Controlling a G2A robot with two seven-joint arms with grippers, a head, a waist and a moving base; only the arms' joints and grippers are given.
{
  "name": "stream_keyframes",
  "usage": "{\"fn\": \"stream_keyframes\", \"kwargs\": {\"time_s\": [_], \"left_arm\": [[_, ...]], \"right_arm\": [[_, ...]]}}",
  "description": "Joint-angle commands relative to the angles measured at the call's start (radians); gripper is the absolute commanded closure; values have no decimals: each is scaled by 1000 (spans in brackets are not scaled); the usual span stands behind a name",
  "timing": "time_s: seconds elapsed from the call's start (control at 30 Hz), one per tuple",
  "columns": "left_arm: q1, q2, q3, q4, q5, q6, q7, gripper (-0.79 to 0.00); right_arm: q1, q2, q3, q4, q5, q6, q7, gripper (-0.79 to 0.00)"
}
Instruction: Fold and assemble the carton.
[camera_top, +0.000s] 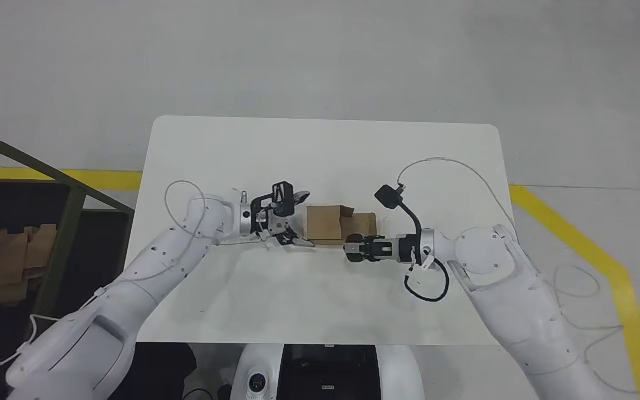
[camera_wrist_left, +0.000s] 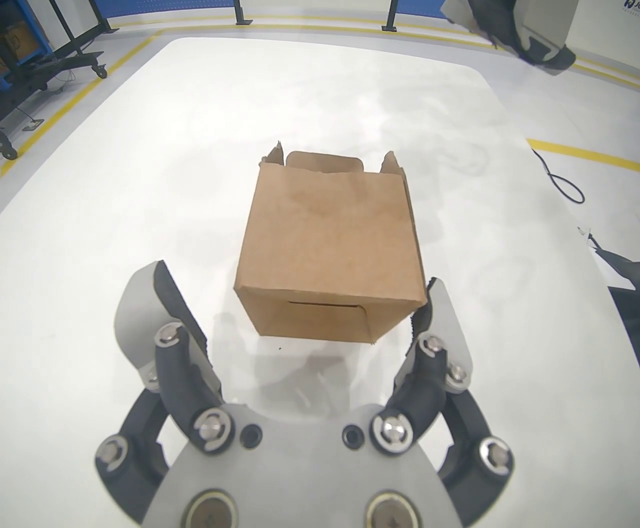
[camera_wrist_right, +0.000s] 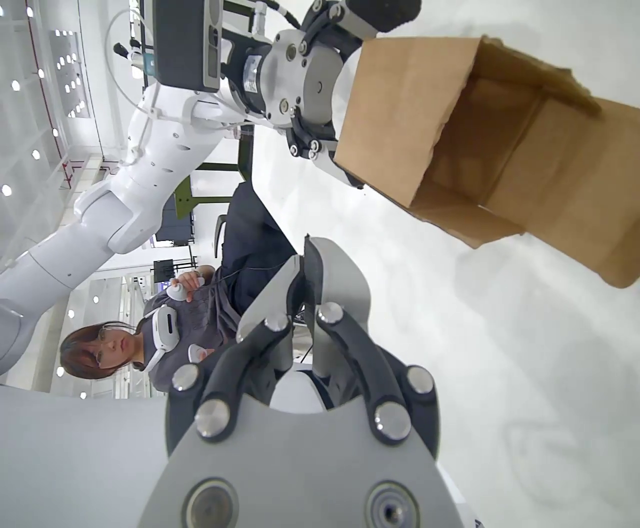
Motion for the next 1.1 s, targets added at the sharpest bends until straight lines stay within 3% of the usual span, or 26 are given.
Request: {"fn": "stream_keyframes", "kwargs": {"time_s": [0.0, 0.73, 1.07], "left_arm": [[1, 1, -4, 0, 4, -1, 5, -785], [-2, -11, -4, 6, 28, -8, 7, -785], [-12, -21, 4, 23, 38, -12, 12, -785]], "right_arm": [[0, 0, 0, 0, 0, 0, 0, 0], [9, -9, -115, 98, -191, 184, -115, 0], [-1, -7, -94, 110, -184, 186, -174, 0]]}}
